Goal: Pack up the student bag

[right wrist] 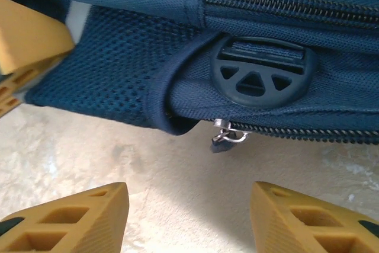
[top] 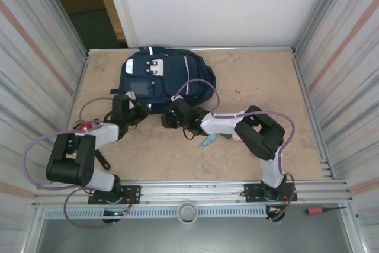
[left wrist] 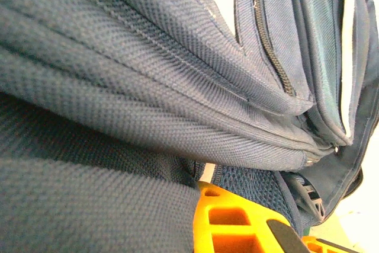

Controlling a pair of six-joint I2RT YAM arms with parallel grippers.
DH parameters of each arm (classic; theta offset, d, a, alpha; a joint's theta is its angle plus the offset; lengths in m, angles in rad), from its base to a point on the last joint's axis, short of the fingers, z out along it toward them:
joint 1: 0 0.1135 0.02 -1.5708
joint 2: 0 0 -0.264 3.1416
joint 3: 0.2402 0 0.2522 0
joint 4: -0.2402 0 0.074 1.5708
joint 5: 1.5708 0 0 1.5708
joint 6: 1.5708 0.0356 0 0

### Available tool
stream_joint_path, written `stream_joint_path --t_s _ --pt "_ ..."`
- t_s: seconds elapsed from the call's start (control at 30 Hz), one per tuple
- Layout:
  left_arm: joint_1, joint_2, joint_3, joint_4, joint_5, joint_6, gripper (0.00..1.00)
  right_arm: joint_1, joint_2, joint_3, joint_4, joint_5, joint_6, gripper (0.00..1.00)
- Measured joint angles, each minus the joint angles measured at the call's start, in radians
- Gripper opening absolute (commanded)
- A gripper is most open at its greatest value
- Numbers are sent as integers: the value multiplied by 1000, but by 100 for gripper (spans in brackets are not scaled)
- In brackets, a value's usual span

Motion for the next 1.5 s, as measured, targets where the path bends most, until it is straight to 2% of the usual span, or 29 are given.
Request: stream_joint_path --t_s 0.23,0.6,0.7,0.87,1.03,1.23,1.5 --pt "0 -29 19 -40 21 0 0 21 40 0 34 115 -56 44" --pt "-1 -70 29 -86 36 5 0 21 71 13 59 223 -97 40" --pt "0 -70 29 -86 36 5 0 21 73 26 77 239 -125 33" --pt "1 -70 30 -86 36 10 0 21 73 39 88 262 -169 14" --pt "14 -70 30 -84 47 13 0 22 73 39 87 277 -183 1" --pt "54 -62 30 -83 84 31 0 18 32 -11 77 264 -185 0" --pt "133 -34 30 -84 169 66 0 -62 -85 -128 52 148 -185 0"
